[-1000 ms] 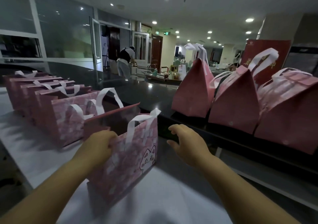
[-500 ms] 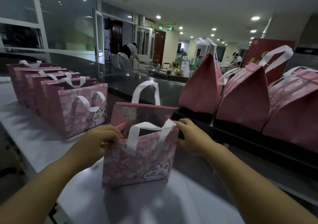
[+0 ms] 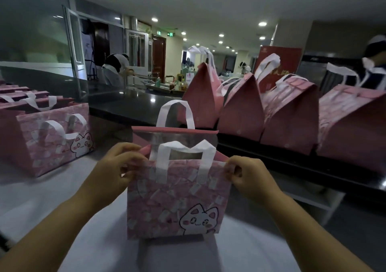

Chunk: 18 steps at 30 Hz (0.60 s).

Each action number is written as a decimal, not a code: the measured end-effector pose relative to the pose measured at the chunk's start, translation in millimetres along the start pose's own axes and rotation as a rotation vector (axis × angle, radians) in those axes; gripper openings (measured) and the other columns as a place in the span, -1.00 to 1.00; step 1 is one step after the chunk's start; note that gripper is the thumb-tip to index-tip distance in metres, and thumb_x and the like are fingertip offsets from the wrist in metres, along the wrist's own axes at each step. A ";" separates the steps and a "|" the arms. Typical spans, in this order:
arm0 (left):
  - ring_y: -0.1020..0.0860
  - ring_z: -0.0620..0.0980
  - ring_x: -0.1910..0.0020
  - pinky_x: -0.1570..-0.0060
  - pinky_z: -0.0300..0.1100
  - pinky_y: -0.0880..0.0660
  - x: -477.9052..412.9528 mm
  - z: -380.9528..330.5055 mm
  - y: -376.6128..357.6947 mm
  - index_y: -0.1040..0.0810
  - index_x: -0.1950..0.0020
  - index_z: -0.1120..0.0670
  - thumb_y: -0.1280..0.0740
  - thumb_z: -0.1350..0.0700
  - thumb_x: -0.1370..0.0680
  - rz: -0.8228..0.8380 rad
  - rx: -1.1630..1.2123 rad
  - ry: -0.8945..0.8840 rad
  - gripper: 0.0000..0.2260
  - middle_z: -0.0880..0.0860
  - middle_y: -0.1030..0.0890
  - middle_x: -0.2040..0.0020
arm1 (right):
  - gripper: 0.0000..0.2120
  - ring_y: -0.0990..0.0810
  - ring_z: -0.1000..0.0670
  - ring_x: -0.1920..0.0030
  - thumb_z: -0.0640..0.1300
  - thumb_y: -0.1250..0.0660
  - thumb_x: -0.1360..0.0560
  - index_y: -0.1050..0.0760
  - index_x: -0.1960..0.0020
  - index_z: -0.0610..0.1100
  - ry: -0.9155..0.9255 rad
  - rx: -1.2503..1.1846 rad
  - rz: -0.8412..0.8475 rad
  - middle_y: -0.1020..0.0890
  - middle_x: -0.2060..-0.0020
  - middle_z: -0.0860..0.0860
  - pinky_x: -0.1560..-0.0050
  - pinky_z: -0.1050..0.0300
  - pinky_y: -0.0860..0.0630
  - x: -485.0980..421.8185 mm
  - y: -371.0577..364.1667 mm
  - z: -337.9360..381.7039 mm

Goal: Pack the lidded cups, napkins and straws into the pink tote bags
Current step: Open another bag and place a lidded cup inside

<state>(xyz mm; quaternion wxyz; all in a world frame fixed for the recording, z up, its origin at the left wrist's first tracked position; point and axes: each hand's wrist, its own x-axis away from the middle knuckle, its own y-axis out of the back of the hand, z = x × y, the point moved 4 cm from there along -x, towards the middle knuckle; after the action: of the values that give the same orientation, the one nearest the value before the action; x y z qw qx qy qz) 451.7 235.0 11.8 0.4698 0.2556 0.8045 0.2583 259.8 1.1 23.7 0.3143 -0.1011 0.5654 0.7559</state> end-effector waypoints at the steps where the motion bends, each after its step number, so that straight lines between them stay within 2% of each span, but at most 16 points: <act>1: -0.49 -0.11 0.01 0.15 -0.53 -0.42 0.8 -12.4 -5.5 -0.58 0.02 0.01 -0.45 0.37 -0.33 -0.001 0.027 -0.006 -0.66 -0.06 -0.44 -0.12 | -0.88 -0.55 0.03 0.28 -0.30 -0.45 -0.37 -0.60 0.14 -0.13 -0.002 0.008 -0.024 -0.58 0.30 0.08 0.28 0.15 -0.52 12.8 12.7 -4.3; 4: -0.49 -0.20 0.05 0.14 -0.62 -0.39 4.2 -54.5 -24.2 -0.58 0.01 0.03 -0.47 0.36 -0.31 -0.008 0.103 -0.029 -0.65 -0.07 -0.45 -0.09 | -0.85 -0.52 0.10 0.32 -0.34 -0.46 -0.35 -0.61 0.16 -0.13 -0.038 0.031 -0.086 -0.56 0.31 0.10 0.32 0.33 -0.43 56.8 52.1 -19.3; 8: -0.52 -0.18 0.05 0.12 -0.57 -0.43 11.6 -121.1 -58.8 -0.59 -0.01 0.08 -0.46 0.35 -0.33 0.035 0.178 -0.073 -0.68 -0.06 -0.49 -0.05 | -0.88 -0.59 -0.01 0.25 -0.32 -0.44 -0.38 -0.62 0.11 -0.16 -0.125 0.055 -0.132 -0.63 0.25 0.01 0.24 0.10 -0.58 122.4 104.2 -44.1; 13: -0.55 -0.12 0.05 0.14 -0.45 -0.49 27.0 -206.3 -107.4 -0.60 0.00 0.10 -0.47 0.31 -0.33 0.116 0.222 -0.142 -0.72 -0.04 -0.52 -0.05 | -0.90 -0.58 -0.04 0.26 -0.32 -0.39 -0.43 -0.61 0.10 -0.17 -0.252 0.105 -0.158 -0.63 0.25 -0.02 0.24 -0.05 -0.58 202.8 166.4 -79.7; 18: -0.55 -0.07 0.02 0.08 -0.43 -0.47 36.4 -285.1 -160.1 -0.61 0.00 0.13 -0.47 0.28 -0.35 0.160 0.244 -0.201 -0.75 0.01 -0.55 -0.05 | -0.89 -0.56 -0.01 0.29 -0.33 -0.38 -0.43 -0.60 0.12 -0.17 -0.357 0.167 -0.228 -0.62 0.28 0.00 0.28 -0.04 -0.58 276.0 221.4 -116.3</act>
<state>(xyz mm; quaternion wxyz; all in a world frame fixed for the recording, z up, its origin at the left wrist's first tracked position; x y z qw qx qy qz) 156.1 91.0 5.3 0.4912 0.3986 0.7560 0.1685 -110.1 -42.3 19.1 0.5001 -0.0029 0.5462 0.6720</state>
